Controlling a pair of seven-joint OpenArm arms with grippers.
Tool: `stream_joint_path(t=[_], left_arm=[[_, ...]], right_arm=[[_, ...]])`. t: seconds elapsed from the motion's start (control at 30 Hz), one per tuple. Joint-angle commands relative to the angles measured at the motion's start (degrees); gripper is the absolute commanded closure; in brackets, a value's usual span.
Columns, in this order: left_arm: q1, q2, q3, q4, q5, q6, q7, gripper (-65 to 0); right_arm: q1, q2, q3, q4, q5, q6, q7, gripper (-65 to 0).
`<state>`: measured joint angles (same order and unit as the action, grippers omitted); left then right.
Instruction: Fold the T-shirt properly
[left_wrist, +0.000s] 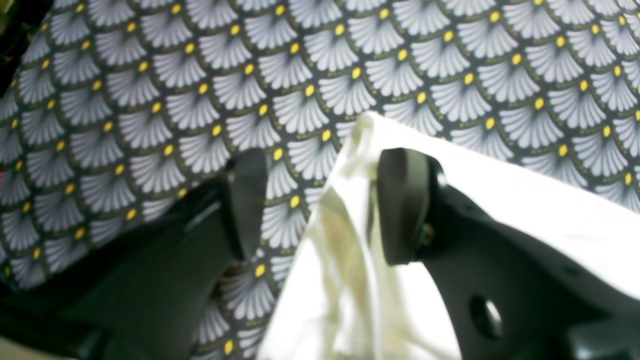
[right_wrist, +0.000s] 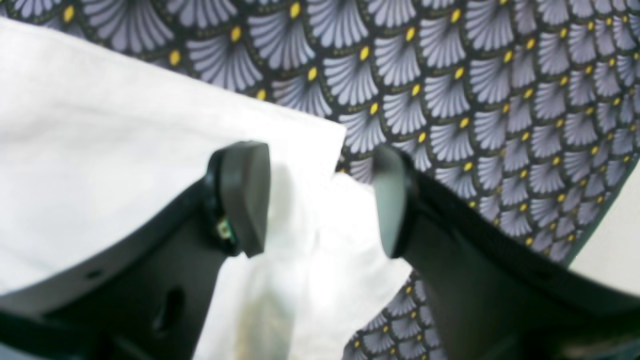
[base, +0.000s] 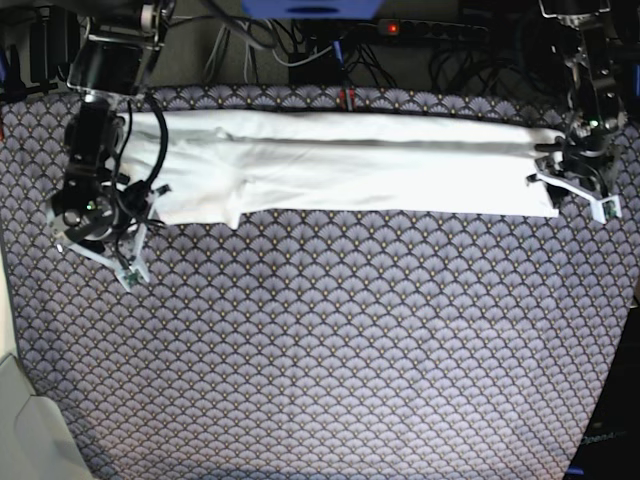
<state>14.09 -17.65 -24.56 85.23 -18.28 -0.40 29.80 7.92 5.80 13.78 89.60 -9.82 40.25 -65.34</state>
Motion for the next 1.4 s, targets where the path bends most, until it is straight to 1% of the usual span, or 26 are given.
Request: stream_joint_path(t=[0.0,0.3,0.47,0.57,0.87,0.9,0.97,1.07,1.13,1.2,1.23,1.37], left_arm=[[-0.4,-0.9,-0.5,1.1,0.0,0.1,-1.5,-34.7],[-0.4,-0.9,-0.5,1.1,0.0,0.1,-1.5,-34.7],[-0.5,-0.9,-0.4,1.1,0.0,0.1,-1.5,-34.7],[-0.5,-0.9,-0.4,1.1,0.0,0.1,-1.4,-34.7],[-0.5,-0.9,-0.5,1.1,0.0,0.1,-1.4,-34.7],[-0.5,-0.9,-0.5,1.1,0.0,0.1,-1.4,-34.7],[-0.5,-0.9,-0.5,1.1,0.0,0.1,-1.5,-34.7],[-0.5,-0.9,-0.5,1.1,0.0,0.1,-1.6,-34.7],[-0.5,-0.9,-0.5,1.1,0.0,0.1,-1.6,-34.7],[-0.5,-0.9,-0.5,1.1,0.0,0.1,-1.6,-34.7],[-0.5,-0.9,-0.5,1.1,0.0,0.1,-1.6,-34.7],[-0.5,-0.9,-0.5,1.1,0.0,0.1,-1.6,-34.7]], right_arm=[[1.3,0.0,0.2,0.3,0.1,-0.2,0.5,-33.8],[2.2,0.1,0.2,-0.5,0.1,-0.2,2.1,-33.9],[3.3,0.3,0.1,-4.3,0.0,-0.2,2.4,-34.0],[3.1,0.3,0.1,-5.1,-0.1,-0.2,4.2,-34.0],[2.8,0.3,0.1,-5.2,-0.2,-0.2,4.3,-33.3],[2.3,0.3,0.1,-5.5,-0.1,-0.2,4.3,-32.3],[2.1,0.3,0.1,-7.1,0.0,-0.2,4.5,-27.7],[2.0,0.3,0.1,-10.0,0.0,-0.2,4.7,-16.0],[2.0,0.3,0.1,-11.7,0.0,-0.2,5.9,-8.2],[1.9,0.3,0.1,-12.8,0.0,-0.2,6.7,-2.1],[1.9,0.3,0.1,-13.1,0.0,-0.2,6.8,0.0],[1.9,0.3,0.0,-12.8,0.0,-0.2,6.9,0.0]])
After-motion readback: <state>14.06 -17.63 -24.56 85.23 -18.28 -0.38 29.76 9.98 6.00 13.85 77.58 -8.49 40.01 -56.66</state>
